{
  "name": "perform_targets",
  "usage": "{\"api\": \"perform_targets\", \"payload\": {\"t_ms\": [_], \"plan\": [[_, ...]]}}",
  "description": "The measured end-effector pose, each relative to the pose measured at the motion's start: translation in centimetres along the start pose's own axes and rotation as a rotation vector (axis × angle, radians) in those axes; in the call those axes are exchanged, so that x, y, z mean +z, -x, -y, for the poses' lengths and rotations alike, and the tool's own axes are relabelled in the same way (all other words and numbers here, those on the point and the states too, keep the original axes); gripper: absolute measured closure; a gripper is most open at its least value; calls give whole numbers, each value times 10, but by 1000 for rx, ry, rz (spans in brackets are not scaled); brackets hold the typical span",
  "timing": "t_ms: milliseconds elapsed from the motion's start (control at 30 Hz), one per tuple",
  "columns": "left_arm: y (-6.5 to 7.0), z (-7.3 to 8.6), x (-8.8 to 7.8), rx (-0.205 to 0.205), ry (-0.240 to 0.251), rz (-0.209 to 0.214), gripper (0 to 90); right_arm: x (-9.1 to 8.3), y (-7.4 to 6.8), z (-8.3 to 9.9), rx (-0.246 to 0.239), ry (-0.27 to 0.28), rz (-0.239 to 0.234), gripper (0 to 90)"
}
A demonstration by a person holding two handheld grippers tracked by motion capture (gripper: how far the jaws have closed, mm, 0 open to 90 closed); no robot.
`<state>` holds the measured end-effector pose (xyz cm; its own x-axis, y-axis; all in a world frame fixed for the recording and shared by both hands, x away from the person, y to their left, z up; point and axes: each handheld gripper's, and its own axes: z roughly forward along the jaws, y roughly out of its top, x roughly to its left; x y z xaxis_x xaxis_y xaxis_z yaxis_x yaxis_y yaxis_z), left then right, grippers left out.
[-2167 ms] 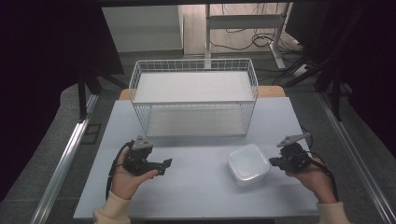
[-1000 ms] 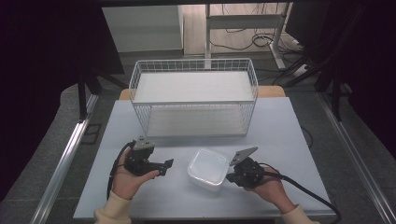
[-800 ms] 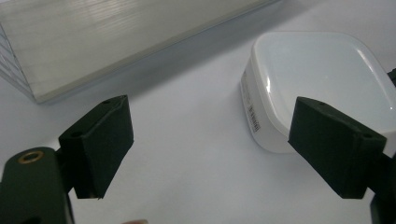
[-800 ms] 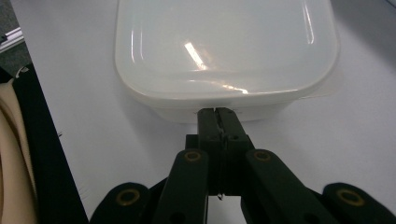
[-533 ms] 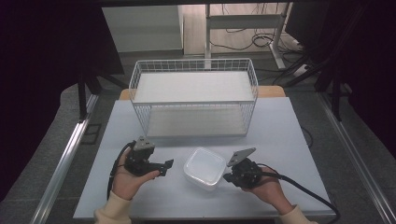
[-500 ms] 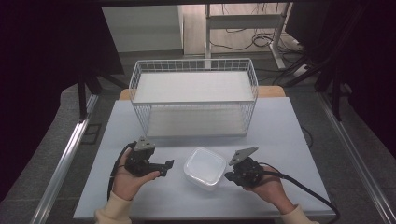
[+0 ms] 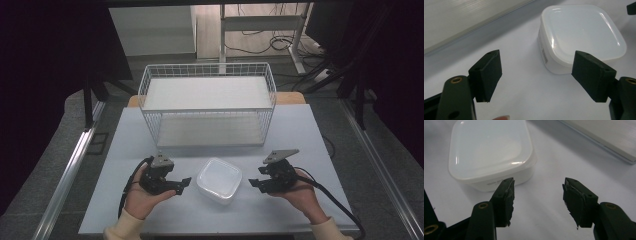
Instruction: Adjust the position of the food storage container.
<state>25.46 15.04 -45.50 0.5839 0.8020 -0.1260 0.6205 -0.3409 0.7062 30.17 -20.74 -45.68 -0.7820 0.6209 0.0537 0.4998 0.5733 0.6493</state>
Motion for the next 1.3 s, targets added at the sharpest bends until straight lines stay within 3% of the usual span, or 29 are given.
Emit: {"api": "perform_targets", "payload": {"t_ms": [100, 267, 400, 467, 567, 633, 767, 900, 1133, 1300], "plan": [[-1, 0, 0, -10, 1, 1, 228, -3, 4, -6, 13, 31, -4, 485], [-4, 0, 0, -26, 3, -3, 203, -5, 11, -22, 39, 55, 12, 487], [-8, 1, 0, -41, 7, -9, 181, 6, 14, -38, 57, 64, 10, 479], [-10, 1, -1, -48, 9, -8, 178, 15, 14, -43, 58, 48, 10, 579], [-12, 1, -2, -50, 11, -9, 175, 28, 15, -48, 57, 24, 6, 805], [-12, 1, -2, -50, 10, -10, 174, 36, 17, -48, 55, 6, 2, 887], [-13, 2, -2, -54, 11, -12, 173, 48, 18, -46, 36, -49, 11, 893], [-14, 2, -2, -54, 11, -11, 172, 60, 10, -41, -17, -96, -14, 894], [-16, 3, -3, -62, 8, -13, 171, 55, 4, -38, -62, -104, -5, 894], [-16, 3, -4, -61, 9, -14, 170, 52, -4, -35, -86, -118, -33, 894]]}}
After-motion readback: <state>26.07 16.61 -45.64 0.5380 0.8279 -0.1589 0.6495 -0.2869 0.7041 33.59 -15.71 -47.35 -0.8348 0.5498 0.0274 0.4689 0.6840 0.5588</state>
